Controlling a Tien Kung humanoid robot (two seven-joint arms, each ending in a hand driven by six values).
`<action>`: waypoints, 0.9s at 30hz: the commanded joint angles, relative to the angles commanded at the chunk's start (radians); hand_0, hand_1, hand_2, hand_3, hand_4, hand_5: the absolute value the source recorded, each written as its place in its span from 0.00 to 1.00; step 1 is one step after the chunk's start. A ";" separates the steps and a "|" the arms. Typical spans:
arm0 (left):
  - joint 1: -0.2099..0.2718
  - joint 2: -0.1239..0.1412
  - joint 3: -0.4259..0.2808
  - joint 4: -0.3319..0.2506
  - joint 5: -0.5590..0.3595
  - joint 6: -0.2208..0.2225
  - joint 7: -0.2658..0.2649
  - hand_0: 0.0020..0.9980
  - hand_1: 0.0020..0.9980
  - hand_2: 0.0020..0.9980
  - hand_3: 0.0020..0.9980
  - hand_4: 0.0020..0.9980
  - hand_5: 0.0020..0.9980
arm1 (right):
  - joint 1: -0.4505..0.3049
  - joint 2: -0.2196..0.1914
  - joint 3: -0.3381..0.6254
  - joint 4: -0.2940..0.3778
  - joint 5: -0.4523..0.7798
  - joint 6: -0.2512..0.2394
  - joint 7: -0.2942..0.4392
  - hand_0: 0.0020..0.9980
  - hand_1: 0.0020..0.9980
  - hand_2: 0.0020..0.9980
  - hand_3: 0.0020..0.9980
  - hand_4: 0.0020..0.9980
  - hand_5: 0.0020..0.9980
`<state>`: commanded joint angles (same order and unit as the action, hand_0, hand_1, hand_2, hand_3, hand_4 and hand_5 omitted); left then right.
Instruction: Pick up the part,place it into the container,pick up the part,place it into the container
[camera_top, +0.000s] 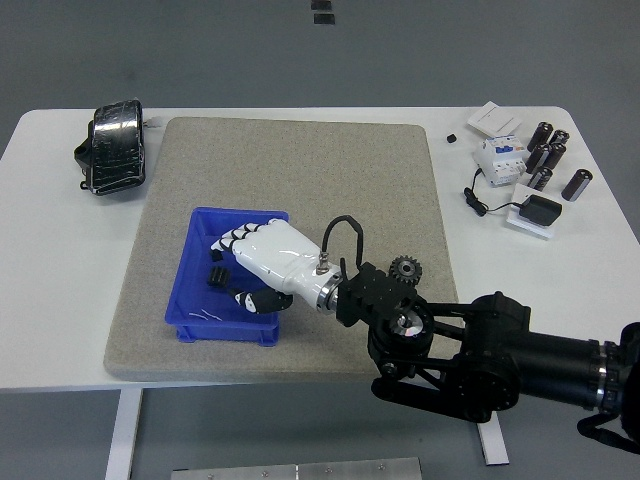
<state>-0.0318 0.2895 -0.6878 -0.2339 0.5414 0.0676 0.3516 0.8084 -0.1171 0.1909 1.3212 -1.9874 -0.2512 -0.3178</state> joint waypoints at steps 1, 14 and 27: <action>0.000 0.000 0.000 0.000 0.000 0.000 0.000 0.69 0.67 0.65 0.58 0.71 0.28 | -0.002 -0.001 0.004 0.002 0.003 0.000 0.001 0.51 0.89 0.93 0.90 0.86 0.41; 0.003 -0.005 0.002 0.000 -0.005 0.000 -0.001 0.69 0.67 0.65 0.58 0.71 0.28 | -0.134 -0.153 0.276 0.155 0.132 -0.092 0.017 0.44 0.79 0.84 0.83 0.82 0.40; 0.008 -0.005 0.001 0.001 -0.004 -0.001 -0.002 0.69 0.67 0.65 0.57 0.71 0.27 | -0.343 -0.371 0.514 0.221 -0.118 0.101 -0.121 0.44 0.78 0.86 0.84 0.86 0.43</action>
<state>-0.0235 0.2842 -0.6866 -0.2327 0.5377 0.0670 0.3491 0.4652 -0.4884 0.7051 1.5423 -2.1052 -0.1503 -0.4386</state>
